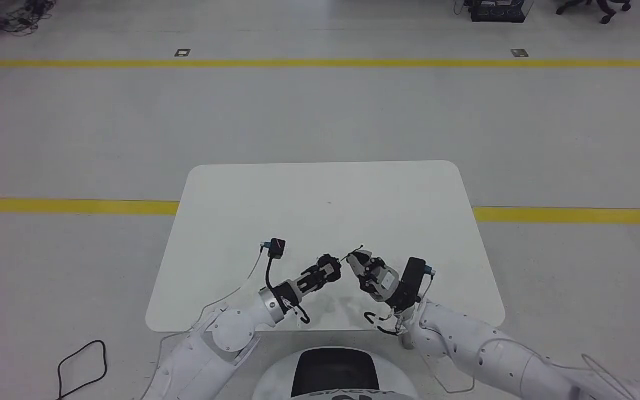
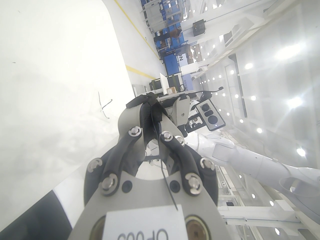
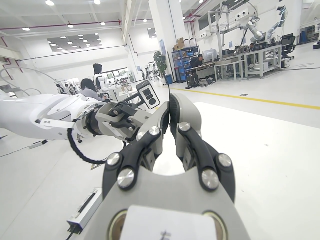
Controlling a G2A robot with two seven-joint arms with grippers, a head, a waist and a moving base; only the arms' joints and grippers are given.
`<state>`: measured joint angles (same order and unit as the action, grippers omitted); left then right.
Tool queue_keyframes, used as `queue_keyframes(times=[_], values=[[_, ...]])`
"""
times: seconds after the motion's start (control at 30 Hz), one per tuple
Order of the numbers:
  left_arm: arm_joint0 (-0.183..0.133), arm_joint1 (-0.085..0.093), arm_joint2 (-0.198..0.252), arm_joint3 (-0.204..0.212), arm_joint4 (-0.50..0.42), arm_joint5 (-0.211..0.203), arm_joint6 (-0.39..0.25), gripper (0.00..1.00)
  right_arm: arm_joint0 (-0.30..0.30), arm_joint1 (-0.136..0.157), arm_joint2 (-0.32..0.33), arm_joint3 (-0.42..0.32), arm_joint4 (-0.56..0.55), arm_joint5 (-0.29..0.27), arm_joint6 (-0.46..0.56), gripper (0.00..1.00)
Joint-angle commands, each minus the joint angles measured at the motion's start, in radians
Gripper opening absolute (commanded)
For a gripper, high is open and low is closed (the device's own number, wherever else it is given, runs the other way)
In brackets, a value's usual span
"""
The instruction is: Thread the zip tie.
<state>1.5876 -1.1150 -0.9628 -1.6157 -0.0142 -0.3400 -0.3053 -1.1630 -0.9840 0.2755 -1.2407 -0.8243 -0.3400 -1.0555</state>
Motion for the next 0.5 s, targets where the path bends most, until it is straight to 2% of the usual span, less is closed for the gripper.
queue_keyframes(times=[0.0,0.47], values=[[0.0,0.0,0.0,0.0,0.0,0.0,0.0,0.0,0.001,-0.001,-0.002,0.002,0.0,0.0,-0.004,0.0],[0.0,0.0,0.0,0.0,0.0,0.0,0.0,0.0,0.015,-0.007,-0.022,0.018,0.0,0.0,-0.023,0.0]])
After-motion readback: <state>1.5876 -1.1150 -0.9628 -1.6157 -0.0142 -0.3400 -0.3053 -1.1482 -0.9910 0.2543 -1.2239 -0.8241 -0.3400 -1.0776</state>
